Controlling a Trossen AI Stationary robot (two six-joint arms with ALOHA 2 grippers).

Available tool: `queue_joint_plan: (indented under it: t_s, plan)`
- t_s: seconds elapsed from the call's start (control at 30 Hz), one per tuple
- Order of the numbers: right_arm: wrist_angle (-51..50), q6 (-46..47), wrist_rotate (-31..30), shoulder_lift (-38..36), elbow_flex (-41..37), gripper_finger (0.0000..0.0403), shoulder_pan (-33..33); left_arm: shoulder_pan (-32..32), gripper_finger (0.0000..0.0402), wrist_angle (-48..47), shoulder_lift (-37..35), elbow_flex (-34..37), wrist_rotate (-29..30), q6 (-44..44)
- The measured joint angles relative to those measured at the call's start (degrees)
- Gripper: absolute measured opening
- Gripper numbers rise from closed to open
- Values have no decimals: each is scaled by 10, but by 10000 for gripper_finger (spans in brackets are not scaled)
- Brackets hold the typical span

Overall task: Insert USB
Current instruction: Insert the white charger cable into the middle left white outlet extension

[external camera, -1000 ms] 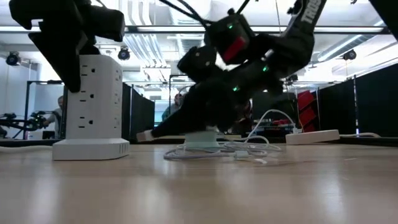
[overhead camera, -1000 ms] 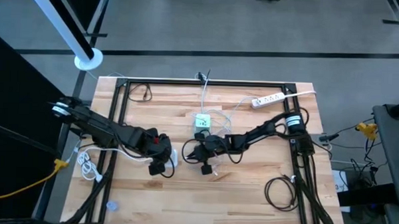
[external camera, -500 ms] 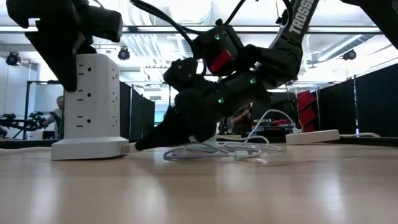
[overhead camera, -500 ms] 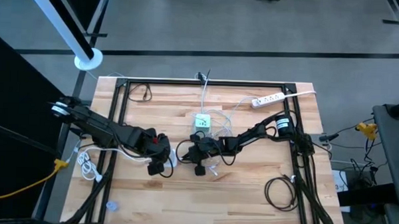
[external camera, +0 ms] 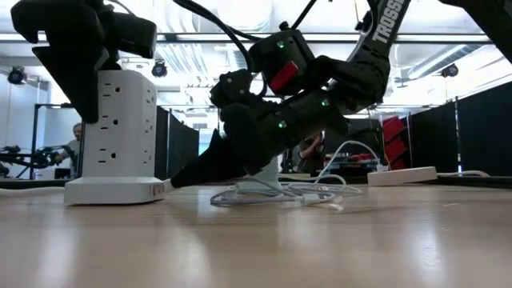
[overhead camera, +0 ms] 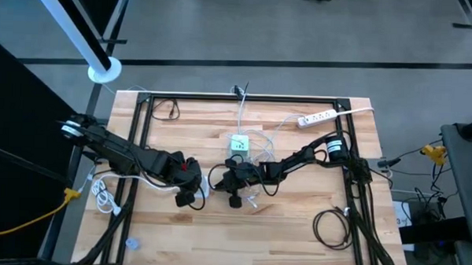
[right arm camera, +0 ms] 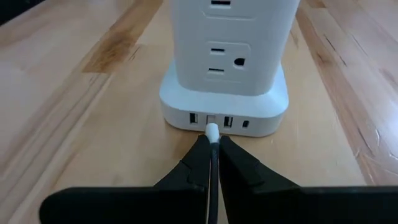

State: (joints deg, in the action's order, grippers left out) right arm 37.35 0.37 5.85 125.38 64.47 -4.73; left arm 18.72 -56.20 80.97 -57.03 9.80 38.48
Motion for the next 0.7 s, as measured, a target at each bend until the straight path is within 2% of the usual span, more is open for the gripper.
queue_joint_plan:
  t_s: [0.7]
  plan:
    - [7, 26, -14, 30, 18, 6, -10, 3, 311, 99, -3, 80, -14, 4]
